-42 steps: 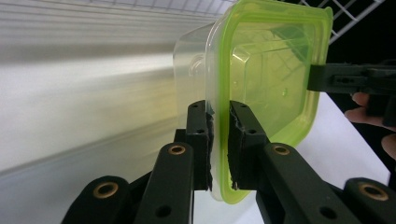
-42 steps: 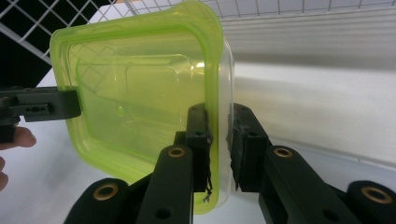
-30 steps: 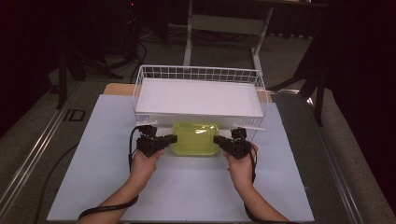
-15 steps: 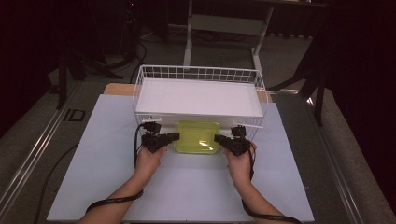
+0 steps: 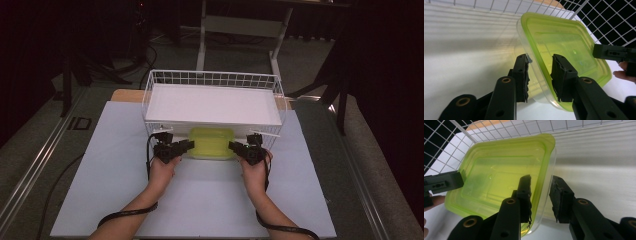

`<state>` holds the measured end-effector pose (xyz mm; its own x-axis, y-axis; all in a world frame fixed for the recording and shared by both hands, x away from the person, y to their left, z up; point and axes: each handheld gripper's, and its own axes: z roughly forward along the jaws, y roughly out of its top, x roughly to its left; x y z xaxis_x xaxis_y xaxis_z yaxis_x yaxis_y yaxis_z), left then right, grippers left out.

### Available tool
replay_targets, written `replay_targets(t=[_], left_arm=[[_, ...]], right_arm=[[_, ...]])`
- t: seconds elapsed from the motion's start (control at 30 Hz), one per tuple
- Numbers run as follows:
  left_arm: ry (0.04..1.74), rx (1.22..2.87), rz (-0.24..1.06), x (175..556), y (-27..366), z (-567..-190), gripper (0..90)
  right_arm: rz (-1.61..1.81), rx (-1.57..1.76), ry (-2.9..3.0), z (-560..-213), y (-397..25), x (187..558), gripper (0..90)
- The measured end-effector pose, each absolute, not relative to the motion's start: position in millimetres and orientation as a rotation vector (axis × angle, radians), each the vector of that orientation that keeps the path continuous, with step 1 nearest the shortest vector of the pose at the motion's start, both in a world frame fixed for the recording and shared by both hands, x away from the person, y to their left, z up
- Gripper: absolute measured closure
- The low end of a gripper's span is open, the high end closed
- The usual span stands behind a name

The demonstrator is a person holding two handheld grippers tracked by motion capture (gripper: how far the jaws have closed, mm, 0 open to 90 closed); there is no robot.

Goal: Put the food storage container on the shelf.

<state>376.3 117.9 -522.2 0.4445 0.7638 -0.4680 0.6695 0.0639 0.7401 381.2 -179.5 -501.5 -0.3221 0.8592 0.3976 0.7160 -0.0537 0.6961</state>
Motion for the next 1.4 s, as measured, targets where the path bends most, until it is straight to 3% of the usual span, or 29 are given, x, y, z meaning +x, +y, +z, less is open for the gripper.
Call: replay_targets(t=[0.27, 0.37, 0.43, 0.53, 0.57, 0.6, 0.73, 0.8, 0.93, 1.4], left_arm=[[1.273, 1.633, 0.129, 381, 119, -523, 53.2], [1.252, 1.615, 0.113, 380, 120, -522, 42.6], [1.141, 1.628, 0.113, 376, 122, -520, 28.8], [1.125, 1.636, 0.165, 370, 120, -518, 27.7], [1.105, 1.641, 0.176, 368, 120, -518, 17.1], [1.094, 1.643, 0.188, 366, 121, -518, 14.2], [1.068, 1.643, 0.192, 361, 123, -517, 13.9], [1.035, 1.642, 0.191, 350, 126, -514, 10.6], [0.967, 1.638, 0.183, 333, 133, -509, 3.0], [0.847, 1.74, 0.255, 281, 149, -495, 3.0]], right_arm=[[1.336, 1.679, 2.031, -505, -176, 384, 64.6], [1.378, 1.635, 2.024, -506, -176, 382, 59.4], [1.387, 1.545, 2.015, -503, -175, 379, 55.1], [1.38, 1.499, 2.016, -498, -173, 374, 53.7], [1.375, 1.456, 2.021, -494, -173, 369, 49.4], [1.368, 1.439, 2.017, -492, -173, 366, 46.6], [1.359, 1.42, 2.02, -489, -173, 360, 41.6], [1.378, 1.393, 2.016, -484, -175, 349, 31.5], [1.425, 1.365, 2.074, -482, -177, 338, 20.2], [1.448, 1.225, 2.181, -480, -168, 312, 20.4]])
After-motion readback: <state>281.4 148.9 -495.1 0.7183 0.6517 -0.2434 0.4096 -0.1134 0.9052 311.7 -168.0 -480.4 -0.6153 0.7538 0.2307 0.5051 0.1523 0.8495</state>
